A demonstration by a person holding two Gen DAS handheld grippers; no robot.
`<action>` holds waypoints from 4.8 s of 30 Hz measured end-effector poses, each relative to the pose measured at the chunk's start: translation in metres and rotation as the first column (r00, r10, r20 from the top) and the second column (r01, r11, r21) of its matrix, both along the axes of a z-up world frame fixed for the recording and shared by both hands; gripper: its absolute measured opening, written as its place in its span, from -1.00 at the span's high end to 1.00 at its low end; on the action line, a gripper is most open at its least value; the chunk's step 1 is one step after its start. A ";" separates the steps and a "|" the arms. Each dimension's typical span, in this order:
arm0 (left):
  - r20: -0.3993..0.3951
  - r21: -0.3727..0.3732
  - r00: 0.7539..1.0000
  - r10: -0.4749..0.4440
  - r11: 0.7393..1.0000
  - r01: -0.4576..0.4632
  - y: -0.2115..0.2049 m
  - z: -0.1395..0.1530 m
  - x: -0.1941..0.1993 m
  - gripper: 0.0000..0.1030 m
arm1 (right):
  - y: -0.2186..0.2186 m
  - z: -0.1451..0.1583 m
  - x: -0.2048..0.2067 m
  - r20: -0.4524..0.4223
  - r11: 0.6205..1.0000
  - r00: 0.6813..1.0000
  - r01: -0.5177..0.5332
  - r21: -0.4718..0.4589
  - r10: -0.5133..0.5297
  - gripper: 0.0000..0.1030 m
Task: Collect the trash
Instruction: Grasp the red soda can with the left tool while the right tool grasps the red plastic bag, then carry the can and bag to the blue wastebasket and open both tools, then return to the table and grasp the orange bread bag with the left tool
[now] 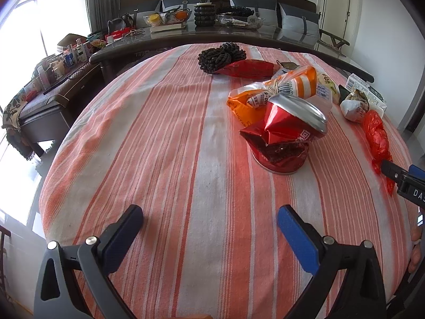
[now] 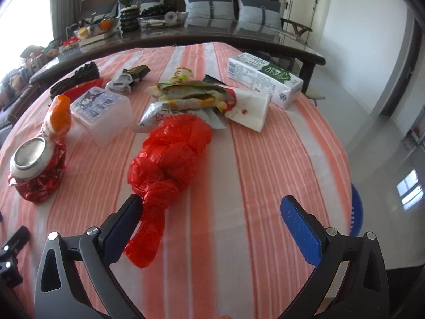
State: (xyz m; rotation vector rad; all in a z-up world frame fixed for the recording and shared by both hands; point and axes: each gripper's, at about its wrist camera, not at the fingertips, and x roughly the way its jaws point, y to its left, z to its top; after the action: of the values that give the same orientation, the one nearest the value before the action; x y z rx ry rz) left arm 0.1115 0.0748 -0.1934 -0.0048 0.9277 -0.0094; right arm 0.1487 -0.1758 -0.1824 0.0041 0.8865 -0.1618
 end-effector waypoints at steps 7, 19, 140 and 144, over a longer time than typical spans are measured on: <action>-0.007 0.004 1.000 0.025 1.000 -0.025 -0.002 0.000 -0.003 -1.00 | -0.010 -0.011 -0.019 0.018 0.996 0.997 -0.073 0.057 0.072 -0.99; 0.043 -0.029 0.961 -0.273 0.961 0.274 -0.017 0.029 0.027 -0.98 | -0.004 -0.015 -0.013 0.012 0.986 0.988 -0.152 0.071 0.151 -0.99; 0.145 -0.120 0.885 -0.443 0.880 0.460 -0.004 0.046 0.087 -0.66 | -0.036 -0.014 -0.014 0.077 0.850 0.852 -0.523 0.063 0.518 -0.82; 0.149 -0.115 0.857 -0.494 0.852 0.511 -0.001 0.041 0.119 -0.67 | -0.040 -0.013 -0.019 0.079 0.859 0.860 -0.508 0.062 0.504 -0.82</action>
State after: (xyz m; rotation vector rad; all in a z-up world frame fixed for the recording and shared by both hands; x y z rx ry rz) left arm 0.2307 0.0741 -0.1526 0.0992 0.7889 -0.5665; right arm 0.1298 -0.2153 -0.1954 -0.1487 0.8054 0.3690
